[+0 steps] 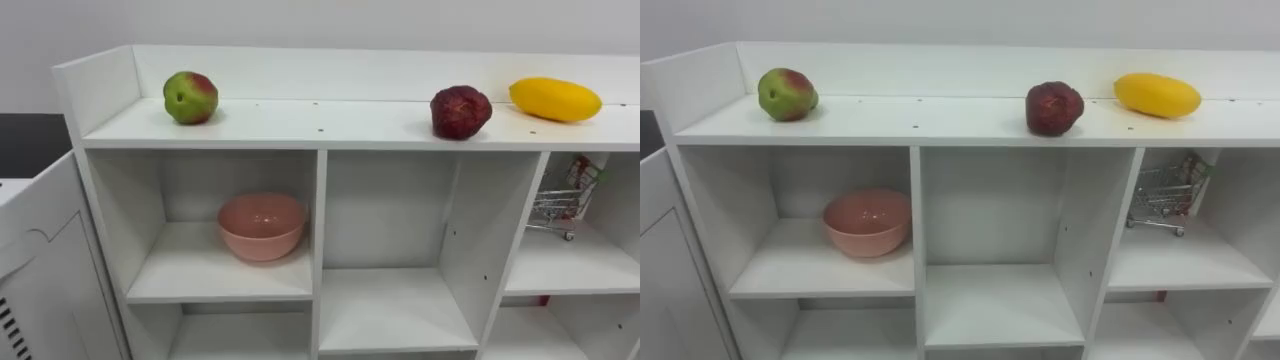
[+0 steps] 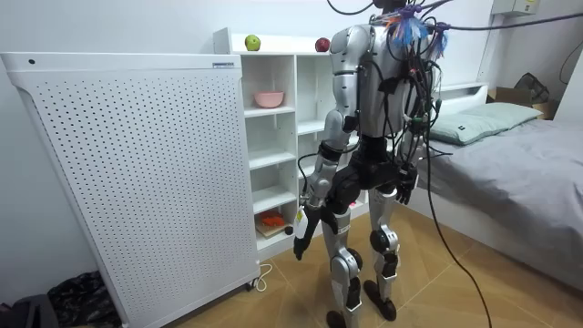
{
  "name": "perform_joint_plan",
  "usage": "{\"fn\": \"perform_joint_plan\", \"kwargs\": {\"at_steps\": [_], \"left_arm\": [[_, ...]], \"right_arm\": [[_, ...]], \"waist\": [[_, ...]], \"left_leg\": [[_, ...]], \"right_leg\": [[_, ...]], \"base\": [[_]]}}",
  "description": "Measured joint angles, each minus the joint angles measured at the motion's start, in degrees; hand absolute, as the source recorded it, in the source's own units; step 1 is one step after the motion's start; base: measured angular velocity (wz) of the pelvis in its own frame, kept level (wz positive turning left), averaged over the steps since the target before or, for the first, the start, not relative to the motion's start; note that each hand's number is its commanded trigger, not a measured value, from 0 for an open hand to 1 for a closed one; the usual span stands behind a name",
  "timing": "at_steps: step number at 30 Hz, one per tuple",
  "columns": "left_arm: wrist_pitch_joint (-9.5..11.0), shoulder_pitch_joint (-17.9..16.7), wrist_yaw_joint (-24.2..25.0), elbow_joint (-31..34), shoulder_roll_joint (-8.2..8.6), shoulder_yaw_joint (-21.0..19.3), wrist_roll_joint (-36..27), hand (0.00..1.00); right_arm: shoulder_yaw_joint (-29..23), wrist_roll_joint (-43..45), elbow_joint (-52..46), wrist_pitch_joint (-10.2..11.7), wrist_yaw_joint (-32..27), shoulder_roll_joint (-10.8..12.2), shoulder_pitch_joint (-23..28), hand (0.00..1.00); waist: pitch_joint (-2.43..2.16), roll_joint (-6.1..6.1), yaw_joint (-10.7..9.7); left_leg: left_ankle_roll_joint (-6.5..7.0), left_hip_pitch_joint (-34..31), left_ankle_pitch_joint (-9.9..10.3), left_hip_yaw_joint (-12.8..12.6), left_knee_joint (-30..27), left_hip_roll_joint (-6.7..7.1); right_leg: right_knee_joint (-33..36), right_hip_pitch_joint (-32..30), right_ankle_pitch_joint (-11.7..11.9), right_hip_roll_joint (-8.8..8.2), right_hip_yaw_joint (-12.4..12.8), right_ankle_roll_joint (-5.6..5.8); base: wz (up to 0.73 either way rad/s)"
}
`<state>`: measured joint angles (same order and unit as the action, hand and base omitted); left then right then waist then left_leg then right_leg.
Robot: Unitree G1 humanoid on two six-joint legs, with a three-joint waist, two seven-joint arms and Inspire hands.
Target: Arrange fruit in the closet
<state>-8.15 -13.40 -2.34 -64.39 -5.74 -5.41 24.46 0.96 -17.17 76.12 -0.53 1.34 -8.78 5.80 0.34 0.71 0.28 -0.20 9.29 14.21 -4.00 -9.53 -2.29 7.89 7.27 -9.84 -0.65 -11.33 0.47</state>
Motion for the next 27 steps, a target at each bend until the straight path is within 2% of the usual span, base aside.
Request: {"fn": "perform_joint_plan", "kwargs": {"at_steps": [11,17,19,22,25,27], "left_arm": [[1.18,0.22,-1.24,0.01,-0.04,-0.22,0.01,0.0],[3.66,0.65,-2.65,0.32,-0.27,-0.78,-0.18,0.0],[4.73,1.61,-3.73,0.33,-0.28,-1.25,-0.24,0.0],[6.3,2.0,-4.84,0.65,-0.33,-1.13,-2.06,0.0],[7.96,2.31,-6.04,1.53,-0.43,-0.93,-4.6,0.0],[8.55,2.31,-6.27,1.53,-0.49,-0.93,-5.89,0.0]], "right_arm": [[-0.03,-0.84,-0.04,0.47,-1.62,0.19,0.04,0.0],[-2.66,-0.87,-4.45,0.75,-4.97,0.22,-0.14,0.0],[-6.26,-0.72,-12.05,0.64,-7.78,0.22,-0.28,0.0],[-7.29,1.52,-26.47,1.05,-11.46,0.24,-0.26,0.0],[-6.61,3.94,-47.43,3.91,-15.1,0.26,-0.21,0.0],[-6.04,4.73,-55.84,5.73,-16.61,0.48,-0.22,0.0]], "waist": [[-0.03,0.07,0.11],[-0.08,0.13,-0.05],[-0.23,0.34,-0.02],[-0.17,0.18,-0.05],[-0.13,0.18,0.32],[-0.03,0.03,0.99]], "left_leg": [[0.0,0.04,0.0,-0.25,0.22,0.0],[0.0,0.25,-0.01,-0.57,0.08,0.04],[0.03,0.31,-0.02,-0.67,0.07,0.07],[0.05,0.06,-0.04,-1.28,-0.05,0.03],[0.05,-0.07,-0.05,-1.62,-0.08,-0.02],[0.04,-0.01,-0.05,-2.14,0.0,-0.08]], "right_leg": [[-0.02,-0.18,0.0,0.06,0.27,0.0],[0.16,-0.05,0.0,-0.05,0.52,0.0],[0.73,-0.16,0.0,-0.1,0.7,0.01],[1.1,-1.12,-0.01,-0.02,1.47,0.0],[1.24,-1.53,0.03,0.1,1.91,-0.05],[1.29,-1.61,0.12,0.18,2.29,-0.1]], "base": [[0.0],[-0.01],[-0.02],[-0.13],[-0.06],[-0.09]]}}
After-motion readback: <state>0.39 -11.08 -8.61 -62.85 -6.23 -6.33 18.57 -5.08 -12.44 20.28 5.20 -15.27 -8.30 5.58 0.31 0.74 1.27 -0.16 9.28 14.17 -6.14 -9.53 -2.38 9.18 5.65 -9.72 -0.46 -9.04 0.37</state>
